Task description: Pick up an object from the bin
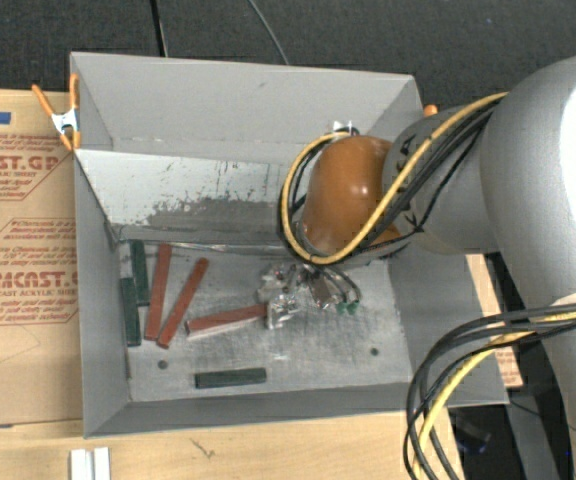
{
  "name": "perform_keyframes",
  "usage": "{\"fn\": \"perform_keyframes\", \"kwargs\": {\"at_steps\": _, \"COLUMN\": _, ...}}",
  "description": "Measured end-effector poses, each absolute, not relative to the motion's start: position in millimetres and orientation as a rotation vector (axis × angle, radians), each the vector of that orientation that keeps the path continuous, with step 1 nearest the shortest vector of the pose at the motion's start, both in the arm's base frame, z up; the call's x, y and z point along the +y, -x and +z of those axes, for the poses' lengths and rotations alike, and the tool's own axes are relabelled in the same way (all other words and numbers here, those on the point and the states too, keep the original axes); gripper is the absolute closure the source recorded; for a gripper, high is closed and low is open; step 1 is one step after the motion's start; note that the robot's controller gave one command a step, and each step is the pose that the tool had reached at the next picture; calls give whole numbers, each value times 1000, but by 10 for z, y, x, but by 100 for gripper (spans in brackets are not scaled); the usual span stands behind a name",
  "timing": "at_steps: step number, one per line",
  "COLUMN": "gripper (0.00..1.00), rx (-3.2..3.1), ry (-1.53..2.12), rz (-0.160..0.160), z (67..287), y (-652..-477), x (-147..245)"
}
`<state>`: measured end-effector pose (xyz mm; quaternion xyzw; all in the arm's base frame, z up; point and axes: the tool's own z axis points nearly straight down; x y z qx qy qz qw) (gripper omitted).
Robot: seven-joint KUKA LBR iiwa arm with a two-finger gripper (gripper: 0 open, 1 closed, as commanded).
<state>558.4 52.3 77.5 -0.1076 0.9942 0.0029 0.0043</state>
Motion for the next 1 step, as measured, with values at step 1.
{"fn": "perform_keyframes", "kwargs": {"at_steps": 1, "gripper": 100, "rx": 3115, "ry": 349, "rz": 0, "z": 2406, "y": -5765, "x": 516}}
